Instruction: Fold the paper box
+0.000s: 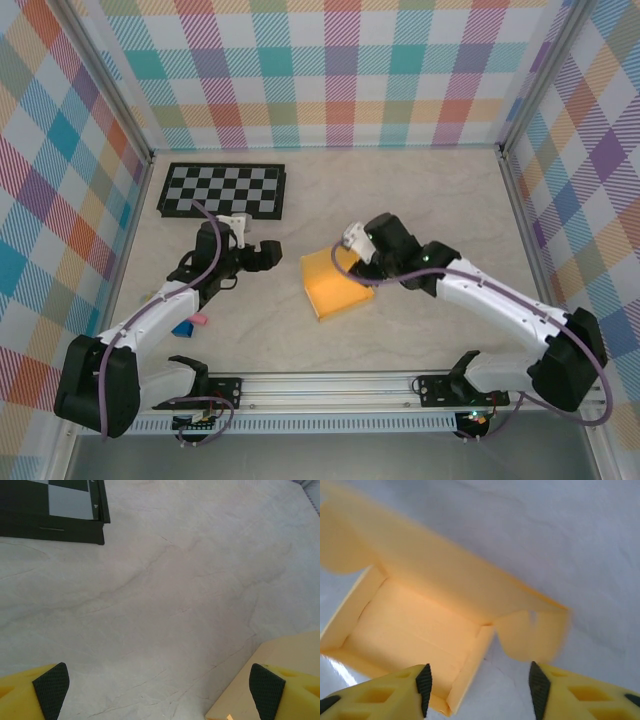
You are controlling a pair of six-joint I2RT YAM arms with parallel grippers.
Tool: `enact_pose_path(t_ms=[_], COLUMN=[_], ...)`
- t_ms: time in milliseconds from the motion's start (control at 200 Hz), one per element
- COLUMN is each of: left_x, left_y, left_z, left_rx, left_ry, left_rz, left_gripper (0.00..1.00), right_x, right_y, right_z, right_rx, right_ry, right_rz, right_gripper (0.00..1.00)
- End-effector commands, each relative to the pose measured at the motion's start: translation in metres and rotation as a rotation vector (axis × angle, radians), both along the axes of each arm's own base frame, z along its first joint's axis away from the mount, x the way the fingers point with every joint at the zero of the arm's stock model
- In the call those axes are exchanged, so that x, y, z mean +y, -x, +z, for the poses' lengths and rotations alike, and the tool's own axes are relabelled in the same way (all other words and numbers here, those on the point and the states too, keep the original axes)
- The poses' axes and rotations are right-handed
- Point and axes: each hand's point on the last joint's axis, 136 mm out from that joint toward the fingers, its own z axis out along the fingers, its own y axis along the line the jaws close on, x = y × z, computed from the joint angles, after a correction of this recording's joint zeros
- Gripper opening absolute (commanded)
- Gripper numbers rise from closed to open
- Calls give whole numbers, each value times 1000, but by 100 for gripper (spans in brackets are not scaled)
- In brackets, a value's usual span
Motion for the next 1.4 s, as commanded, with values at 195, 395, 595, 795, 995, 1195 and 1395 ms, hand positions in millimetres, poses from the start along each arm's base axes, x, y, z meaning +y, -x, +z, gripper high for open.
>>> enact_pose_path(t_ms=[195,395,595,795,995,1195,1395], left_x=[28,30,33,33,30,-17,-38], left_y=[-1,13,21,19,13,29,54], left_z=[10,0,-10,-1,16,85,116], left_rx=[27,107,125,126,87,-98,-141], left_ry=[35,62,57,69,73,144,188], left_rz=[205,232,243,254,228,-120,-275], left_gripper=[94,94,93,93,93,94,93], right_x=[-33,-37,-21,-22,1,14,16], right_y=[27,16,-4,-14,-15,-31,-44], right_z=[-83,-116,-118,-91,-71,-81,-113], right_rx=[333,311,227,106,128,202,231], right_ry=[-77,57,38,-110,-309,-312,-302], right_rz=[-569,-538,-440,-320,-27,19,-4], right_gripper=[50,41,45,47,49,50,46])
